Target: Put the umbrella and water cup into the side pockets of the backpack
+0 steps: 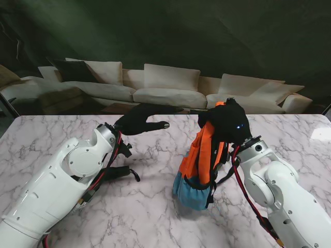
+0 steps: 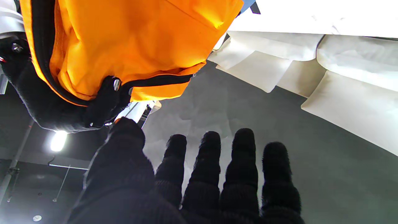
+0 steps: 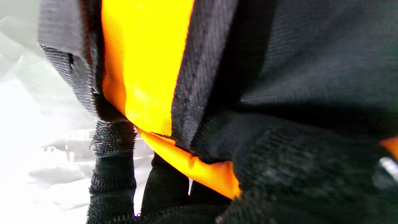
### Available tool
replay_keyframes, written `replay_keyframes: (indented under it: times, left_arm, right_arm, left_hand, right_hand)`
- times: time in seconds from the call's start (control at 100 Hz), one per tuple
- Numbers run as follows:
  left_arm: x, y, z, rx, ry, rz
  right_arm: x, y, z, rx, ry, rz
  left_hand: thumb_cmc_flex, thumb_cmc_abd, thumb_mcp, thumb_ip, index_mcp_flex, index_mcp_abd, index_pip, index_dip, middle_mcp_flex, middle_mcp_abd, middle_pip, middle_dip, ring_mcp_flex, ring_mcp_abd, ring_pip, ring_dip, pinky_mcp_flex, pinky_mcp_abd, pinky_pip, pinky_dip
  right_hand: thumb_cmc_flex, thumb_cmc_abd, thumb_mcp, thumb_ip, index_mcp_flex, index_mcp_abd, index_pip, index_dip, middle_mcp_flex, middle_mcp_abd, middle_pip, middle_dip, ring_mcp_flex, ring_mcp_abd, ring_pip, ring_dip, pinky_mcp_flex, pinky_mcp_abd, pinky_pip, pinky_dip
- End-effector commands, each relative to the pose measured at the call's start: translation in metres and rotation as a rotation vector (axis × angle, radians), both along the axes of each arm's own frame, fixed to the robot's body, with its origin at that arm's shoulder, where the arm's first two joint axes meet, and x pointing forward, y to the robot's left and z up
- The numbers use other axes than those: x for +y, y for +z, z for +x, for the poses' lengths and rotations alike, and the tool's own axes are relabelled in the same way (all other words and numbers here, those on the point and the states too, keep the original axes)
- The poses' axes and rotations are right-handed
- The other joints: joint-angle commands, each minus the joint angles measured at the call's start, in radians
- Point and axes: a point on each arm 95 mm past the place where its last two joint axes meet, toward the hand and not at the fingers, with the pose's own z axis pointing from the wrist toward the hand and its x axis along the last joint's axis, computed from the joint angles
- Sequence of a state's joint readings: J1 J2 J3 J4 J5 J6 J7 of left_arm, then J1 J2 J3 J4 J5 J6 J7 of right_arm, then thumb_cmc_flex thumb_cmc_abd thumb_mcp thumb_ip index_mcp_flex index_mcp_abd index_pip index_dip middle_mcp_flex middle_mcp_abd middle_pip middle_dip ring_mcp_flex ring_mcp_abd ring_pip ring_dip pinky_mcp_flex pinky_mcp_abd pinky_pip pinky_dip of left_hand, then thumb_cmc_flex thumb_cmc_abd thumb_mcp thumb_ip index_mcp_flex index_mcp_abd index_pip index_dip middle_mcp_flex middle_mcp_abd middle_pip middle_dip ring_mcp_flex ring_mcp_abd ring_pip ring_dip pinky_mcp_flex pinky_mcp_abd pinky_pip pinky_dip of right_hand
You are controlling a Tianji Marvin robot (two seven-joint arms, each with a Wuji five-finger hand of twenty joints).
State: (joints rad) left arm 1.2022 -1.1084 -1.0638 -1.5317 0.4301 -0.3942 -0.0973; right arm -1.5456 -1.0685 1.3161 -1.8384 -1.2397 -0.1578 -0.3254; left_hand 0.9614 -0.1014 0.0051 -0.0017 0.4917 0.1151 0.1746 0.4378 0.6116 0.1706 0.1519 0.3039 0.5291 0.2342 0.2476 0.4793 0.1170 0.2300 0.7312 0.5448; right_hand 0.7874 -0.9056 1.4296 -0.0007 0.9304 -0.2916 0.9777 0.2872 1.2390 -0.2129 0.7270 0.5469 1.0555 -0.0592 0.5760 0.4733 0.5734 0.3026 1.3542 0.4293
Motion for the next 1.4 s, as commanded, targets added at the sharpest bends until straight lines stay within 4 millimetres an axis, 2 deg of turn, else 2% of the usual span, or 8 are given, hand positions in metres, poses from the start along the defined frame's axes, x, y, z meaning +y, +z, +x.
replay_keyframes:
  times: [0.0, 0.11, 0.21, 0.3, 0.51, 0.8, 0.84, 1.39]
  left_arm:
    - [0.002, -0.002, 0.0, 0.009, -0.003, 0.007]
    - [0.003, -0.001, 0.001, 0.005, 0.002, 0.001]
    - [0.004, -0.001, 0.0, 0.003, 0.003, -0.008]
    - [0.003, -0.001, 0.0, 0.003, 0.001, -0.018]
    - [0.002, -0.002, 0.0, 0.005, -0.007, -0.036]
    - [-0.003, -0.004, -0.017, 0.078, -0.064, -0.073]
    - [-0.003, -0.006, -0.02, 0.087, -0.069, -0.074]
    - [-0.024, -0.02, -0.041, 0.12, -0.075, -0.047]
  right_arm:
    - [0.003, 0.002, -0.002, 0.005, 0.002, -0.008]
    - [0.005, 0.008, -0.003, -0.006, -0.012, -0.015]
    - [0.007, 0.014, -0.006, -0.03, -0.035, -0.014]
    - [0.008, 0.018, -0.007, -0.065, -0.051, -0.011]
    - [0.015, 0.022, -0.008, -0.131, -0.101, -0.038]
    - [0.024, 0.012, 0.01, -0.137, -0.149, -0.075]
    - [0.024, 0.011, 0.013, -0.136, -0.158, -0.074]
    - [0.04, 0.004, 0.04, -0.143, -0.206, -0.06]
  left_hand:
    - [-0.027, 0.044, -0.029, -0.007, 0.028, 0.008, -0.004, 0.013, 0.023, 0.005, -0.011, 0.012, 0.013, 0.002, 0.009, 0.006, -0.001, 0.013, 0.016, -0.009]
    - [-0.028, 0.044, -0.03, -0.007, 0.031, 0.008, -0.003, 0.014, 0.024, 0.005, -0.011, 0.013, 0.012, 0.003, 0.009, 0.006, -0.001, 0.013, 0.016, -0.01]
    - [-0.033, 0.05, -0.031, -0.008, 0.031, 0.01, -0.004, 0.015, 0.024, 0.007, -0.011, 0.014, 0.011, 0.003, 0.009, 0.007, -0.001, 0.012, 0.016, -0.01]
    - [-0.041, 0.055, -0.033, -0.009, 0.03, 0.013, -0.005, 0.015, 0.021, 0.01, -0.013, 0.014, 0.009, 0.007, 0.009, 0.007, -0.001, 0.012, 0.017, -0.01]
    - [-0.08, 0.065, -0.041, -0.013, 0.027, 0.034, -0.011, 0.012, 0.014, 0.021, -0.02, 0.011, 0.003, 0.011, 0.006, 0.006, -0.005, 0.014, 0.015, -0.011]
    - [-0.291, 0.06, -0.046, -0.029, -0.092, 0.194, -0.1, -0.051, -0.145, 0.136, -0.116, -0.064, -0.085, 0.062, -0.029, -0.023, -0.026, 0.022, -0.044, -0.04]
    - [-0.302, 0.053, -0.048, -0.031, -0.118, 0.212, -0.111, -0.059, -0.171, 0.148, -0.126, -0.072, -0.097, 0.069, -0.034, -0.027, -0.032, 0.023, -0.052, -0.044]
    - [-0.385, -0.083, -0.045, -0.03, -0.255, 0.307, -0.154, -0.117, -0.32, 0.213, -0.148, -0.132, -0.2, 0.1, -0.051, -0.066, -0.067, 0.032, -0.102, -0.068]
  right_hand:
    - [-0.209, 0.266, -0.465, -0.171, -0.018, 0.103, 0.012, -0.049, 0.2, 0.142, 0.262, 0.106, 0.263, 0.074, 0.348, 0.11, 0.07, -0.035, 0.049, 0.024]
    - [-0.243, 0.274, -0.524, -0.2, 0.036, 0.149, 0.038, -0.092, 0.216, 0.114, 0.431, 0.175, 0.265, 0.062, 0.529, 0.157, 0.123, -0.027, 0.087, 0.018]
    - [-0.306, 0.268, -0.53, -0.184, 0.153, 0.188, 0.033, -0.067, 0.216, 0.126, 0.572, 0.19, 0.264, 0.063, 0.65, 0.163, 0.152, -0.019, 0.118, 0.004]
    - [-0.397, 0.338, -0.546, -0.091, 0.329, 0.203, -0.054, 0.202, 0.215, 0.146, 0.647, 0.186, 0.263, 0.067, 0.709, 0.161, 0.167, -0.018, 0.135, -0.012]
    - [-0.436, 0.385, -0.632, -0.079, 0.38, 0.199, 0.035, 0.293, 0.215, 0.179, 0.684, 0.18, 0.261, 0.088, 0.732, 0.164, 0.164, 0.003, 0.138, -0.009]
    - [-0.379, 0.377, -0.632, -0.072, 0.316, 0.189, -0.089, 0.245, 0.215, 0.151, 0.59, 0.131, 0.262, 0.075, 0.645, 0.123, 0.139, -0.015, 0.116, -0.012]
    - [-0.365, 0.367, -0.614, -0.097, 0.291, 0.186, -0.09, 0.188, 0.215, 0.142, 0.577, 0.125, 0.262, 0.071, 0.634, 0.12, 0.134, -0.018, 0.112, -0.01]
    - [-0.32, 0.371, -0.641, -0.116, 0.225, 0.182, -0.065, 0.112, 0.217, 0.142, 0.497, 0.083, 0.262, 0.074, 0.541, 0.08, 0.1, -0.029, 0.089, -0.01]
